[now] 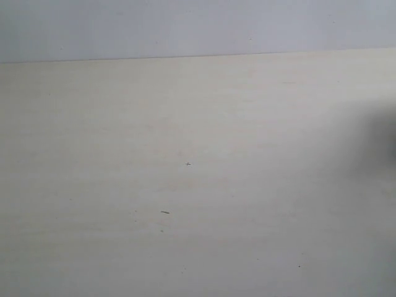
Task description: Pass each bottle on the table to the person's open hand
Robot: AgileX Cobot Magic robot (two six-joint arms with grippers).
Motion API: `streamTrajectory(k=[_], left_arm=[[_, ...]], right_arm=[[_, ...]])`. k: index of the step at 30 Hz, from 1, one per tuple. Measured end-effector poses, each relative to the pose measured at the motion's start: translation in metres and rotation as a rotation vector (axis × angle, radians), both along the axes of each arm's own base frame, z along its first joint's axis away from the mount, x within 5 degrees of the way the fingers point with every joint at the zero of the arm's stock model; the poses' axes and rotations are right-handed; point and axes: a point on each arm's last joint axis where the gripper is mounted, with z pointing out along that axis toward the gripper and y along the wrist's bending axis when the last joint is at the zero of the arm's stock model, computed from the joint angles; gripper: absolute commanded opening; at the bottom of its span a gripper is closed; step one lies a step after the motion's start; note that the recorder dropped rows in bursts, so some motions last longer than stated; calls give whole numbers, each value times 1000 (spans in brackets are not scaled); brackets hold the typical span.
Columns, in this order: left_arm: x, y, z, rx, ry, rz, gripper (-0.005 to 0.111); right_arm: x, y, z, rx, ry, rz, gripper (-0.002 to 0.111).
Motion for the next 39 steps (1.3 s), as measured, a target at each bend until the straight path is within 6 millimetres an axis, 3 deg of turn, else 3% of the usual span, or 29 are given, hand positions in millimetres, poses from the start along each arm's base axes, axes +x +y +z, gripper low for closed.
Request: streamTrajectory(k=[15, 20, 39], left_arm=[[0, 1, 0, -135, 0, 31, 0], [0, -1, 0, -50, 4, 5, 0], [0, -1, -1, -39, 6, 3, 0]], right_arm=[[0, 0, 0, 0, 0, 0, 0], [0, 0, 0, 0, 0, 0, 0], [0, 0, 0, 0, 0, 0, 0]])
